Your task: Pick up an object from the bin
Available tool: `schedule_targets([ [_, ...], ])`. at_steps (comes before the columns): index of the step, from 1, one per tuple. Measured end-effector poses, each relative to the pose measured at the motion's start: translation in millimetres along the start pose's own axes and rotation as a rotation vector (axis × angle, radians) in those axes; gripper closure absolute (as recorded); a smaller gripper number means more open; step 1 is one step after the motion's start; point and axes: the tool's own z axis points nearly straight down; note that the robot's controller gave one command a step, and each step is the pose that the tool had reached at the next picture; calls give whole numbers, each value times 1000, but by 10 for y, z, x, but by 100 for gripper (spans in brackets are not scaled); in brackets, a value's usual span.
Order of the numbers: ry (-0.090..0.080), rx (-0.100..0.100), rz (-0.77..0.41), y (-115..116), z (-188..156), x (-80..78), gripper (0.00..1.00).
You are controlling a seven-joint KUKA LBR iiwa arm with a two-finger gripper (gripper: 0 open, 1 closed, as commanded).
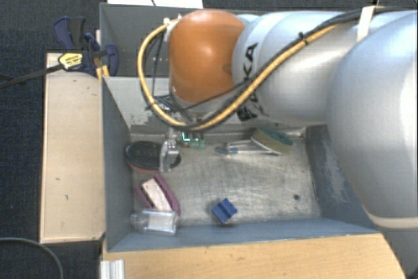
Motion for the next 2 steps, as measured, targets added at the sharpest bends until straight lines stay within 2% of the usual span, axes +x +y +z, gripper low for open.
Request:
schedule_targets([
  [1,-5,0,-107,124,-80,375,0],
  [2,-1,-2,-369,111,933,70,0],
])
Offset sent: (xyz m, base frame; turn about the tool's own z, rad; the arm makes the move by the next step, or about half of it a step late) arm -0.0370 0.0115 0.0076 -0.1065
